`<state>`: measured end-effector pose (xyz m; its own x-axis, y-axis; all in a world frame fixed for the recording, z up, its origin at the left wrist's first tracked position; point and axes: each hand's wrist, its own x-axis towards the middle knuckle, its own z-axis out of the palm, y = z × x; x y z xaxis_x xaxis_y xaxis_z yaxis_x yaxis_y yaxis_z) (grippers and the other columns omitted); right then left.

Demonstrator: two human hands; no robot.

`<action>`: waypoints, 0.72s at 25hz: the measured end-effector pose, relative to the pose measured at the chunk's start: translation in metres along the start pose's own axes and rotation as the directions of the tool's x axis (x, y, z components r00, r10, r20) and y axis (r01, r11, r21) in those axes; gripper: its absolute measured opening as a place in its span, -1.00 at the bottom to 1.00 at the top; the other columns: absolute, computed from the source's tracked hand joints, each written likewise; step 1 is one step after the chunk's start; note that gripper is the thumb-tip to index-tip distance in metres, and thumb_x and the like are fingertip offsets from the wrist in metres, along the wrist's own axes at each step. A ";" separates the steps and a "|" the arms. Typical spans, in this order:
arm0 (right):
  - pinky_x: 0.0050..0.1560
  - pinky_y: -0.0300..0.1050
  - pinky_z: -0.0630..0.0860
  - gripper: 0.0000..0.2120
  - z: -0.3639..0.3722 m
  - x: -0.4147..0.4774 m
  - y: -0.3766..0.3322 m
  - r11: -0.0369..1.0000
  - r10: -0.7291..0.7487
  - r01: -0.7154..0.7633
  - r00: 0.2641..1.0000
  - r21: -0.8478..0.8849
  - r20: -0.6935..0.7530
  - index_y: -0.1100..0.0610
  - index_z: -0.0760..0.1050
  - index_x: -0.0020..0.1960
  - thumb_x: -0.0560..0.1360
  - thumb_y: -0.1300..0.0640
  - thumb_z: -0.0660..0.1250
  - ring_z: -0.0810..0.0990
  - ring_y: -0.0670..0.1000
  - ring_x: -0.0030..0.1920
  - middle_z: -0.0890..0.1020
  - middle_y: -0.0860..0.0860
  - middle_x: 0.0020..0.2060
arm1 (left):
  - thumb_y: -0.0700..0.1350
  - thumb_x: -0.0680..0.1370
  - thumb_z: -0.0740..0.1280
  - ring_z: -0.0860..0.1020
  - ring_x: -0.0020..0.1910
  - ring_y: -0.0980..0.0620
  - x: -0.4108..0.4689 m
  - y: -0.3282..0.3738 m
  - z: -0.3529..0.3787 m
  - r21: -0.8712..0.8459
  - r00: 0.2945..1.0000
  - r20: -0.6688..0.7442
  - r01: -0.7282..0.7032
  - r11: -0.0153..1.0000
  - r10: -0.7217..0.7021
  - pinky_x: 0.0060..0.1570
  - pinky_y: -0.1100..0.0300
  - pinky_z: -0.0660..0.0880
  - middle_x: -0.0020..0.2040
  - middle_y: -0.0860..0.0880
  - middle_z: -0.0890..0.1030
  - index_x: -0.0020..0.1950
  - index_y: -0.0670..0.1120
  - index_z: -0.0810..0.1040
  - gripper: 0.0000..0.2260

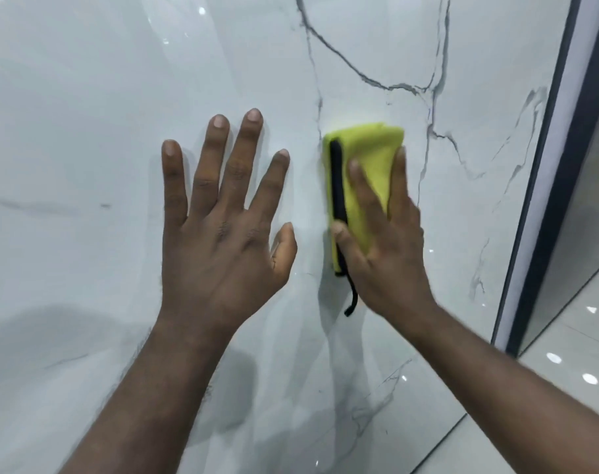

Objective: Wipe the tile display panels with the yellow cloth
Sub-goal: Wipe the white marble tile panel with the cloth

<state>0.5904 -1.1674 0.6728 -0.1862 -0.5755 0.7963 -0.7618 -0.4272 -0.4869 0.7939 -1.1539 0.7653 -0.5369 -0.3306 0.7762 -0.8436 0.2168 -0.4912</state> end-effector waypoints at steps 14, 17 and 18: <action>0.61 0.13 0.20 -0.32 0.028 -0.011 -0.008 0.695 0.669 -0.609 0.743 0.383 -0.033 -0.34 0.03 0.68 0.70 -0.02 0.29 0.11 -0.10 0.64 -0.14 -0.12 0.73 | 0.00 0.74 0.14 0.13 0.74 -0.16 -0.032 -0.018 0.015 0.087 0.985 -0.016 -0.168 0.982 0.170 0.69 -0.28 0.08 0.76 -0.16 0.14 0.75 -0.18 0.18 -0.41; 0.61 0.06 0.19 -0.35 0.028 -0.011 -0.019 0.889 0.413 -0.358 0.896 0.286 -0.164 -0.20 0.13 0.70 0.69 0.00 0.32 0.09 -0.10 0.67 -0.11 -0.05 0.73 | 0.03 0.73 0.16 0.17 0.73 -0.16 -0.033 -0.019 0.014 0.130 0.984 -0.006 -0.175 0.976 0.177 0.67 -0.32 0.15 0.75 -0.16 0.18 0.73 -0.19 0.23 -0.41; 0.59 0.02 0.21 -0.36 0.034 -0.028 -0.019 0.946 0.274 -0.240 0.951 0.220 -0.141 -0.15 0.17 0.70 0.69 0.00 0.33 0.07 -0.12 0.67 -0.11 -0.04 0.73 | 0.03 0.72 0.18 0.19 0.72 -0.16 -0.032 -0.018 0.013 0.135 0.984 -0.013 -0.172 0.976 0.176 0.66 -0.32 0.16 0.74 -0.16 0.21 0.72 -0.19 0.27 -0.41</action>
<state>0.6319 -1.1668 0.6473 -0.4734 -0.5662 0.6748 -0.5391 -0.4196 -0.7303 0.8260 -1.1590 0.7445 -0.6767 -0.2750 0.6830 -0.7314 0.1449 -0.6664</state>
